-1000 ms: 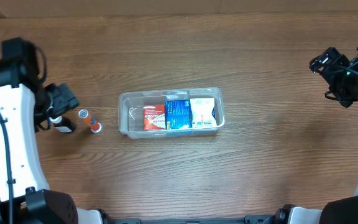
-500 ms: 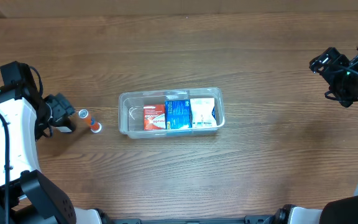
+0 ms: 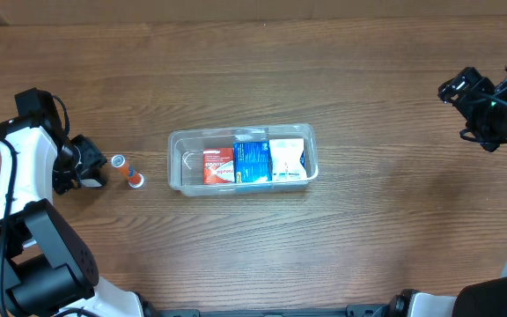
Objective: Pack container
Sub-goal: 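Grasp the black-capped bottle with the left gripper and lift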
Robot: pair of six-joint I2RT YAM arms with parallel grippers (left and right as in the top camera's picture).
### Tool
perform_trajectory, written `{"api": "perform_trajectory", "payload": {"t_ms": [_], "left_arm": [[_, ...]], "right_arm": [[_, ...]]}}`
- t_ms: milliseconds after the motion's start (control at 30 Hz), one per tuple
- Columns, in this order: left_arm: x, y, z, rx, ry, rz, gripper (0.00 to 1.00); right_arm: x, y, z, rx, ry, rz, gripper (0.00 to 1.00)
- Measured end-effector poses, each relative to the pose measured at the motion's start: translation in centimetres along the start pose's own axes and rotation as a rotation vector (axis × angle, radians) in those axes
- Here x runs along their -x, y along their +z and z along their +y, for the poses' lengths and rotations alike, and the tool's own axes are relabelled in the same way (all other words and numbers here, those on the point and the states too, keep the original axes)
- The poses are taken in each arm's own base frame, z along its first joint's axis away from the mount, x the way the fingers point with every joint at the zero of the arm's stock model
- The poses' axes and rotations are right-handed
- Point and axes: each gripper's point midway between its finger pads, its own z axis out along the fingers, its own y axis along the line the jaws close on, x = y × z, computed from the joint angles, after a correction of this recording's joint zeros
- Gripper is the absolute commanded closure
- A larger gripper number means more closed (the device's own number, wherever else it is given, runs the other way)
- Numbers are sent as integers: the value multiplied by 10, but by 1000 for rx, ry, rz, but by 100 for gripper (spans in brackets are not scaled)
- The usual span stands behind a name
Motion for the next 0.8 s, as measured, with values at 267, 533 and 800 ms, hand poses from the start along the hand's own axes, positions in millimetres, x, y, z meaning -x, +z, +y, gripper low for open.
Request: {"api": "perform_trajectory", "payload": {"t_ms": [267,533,800], "left_arm": [[2,-3,-1,-1,28,-4,51],[17,-27,-4,-12,39,-36,55],[7,-27,-1,-2,50,7,42]], "right_arm": [[0,0,0,0,0,1,0],[0,0,0,0,0,1,0],[0,0,0,-1,0,0,0]]}}
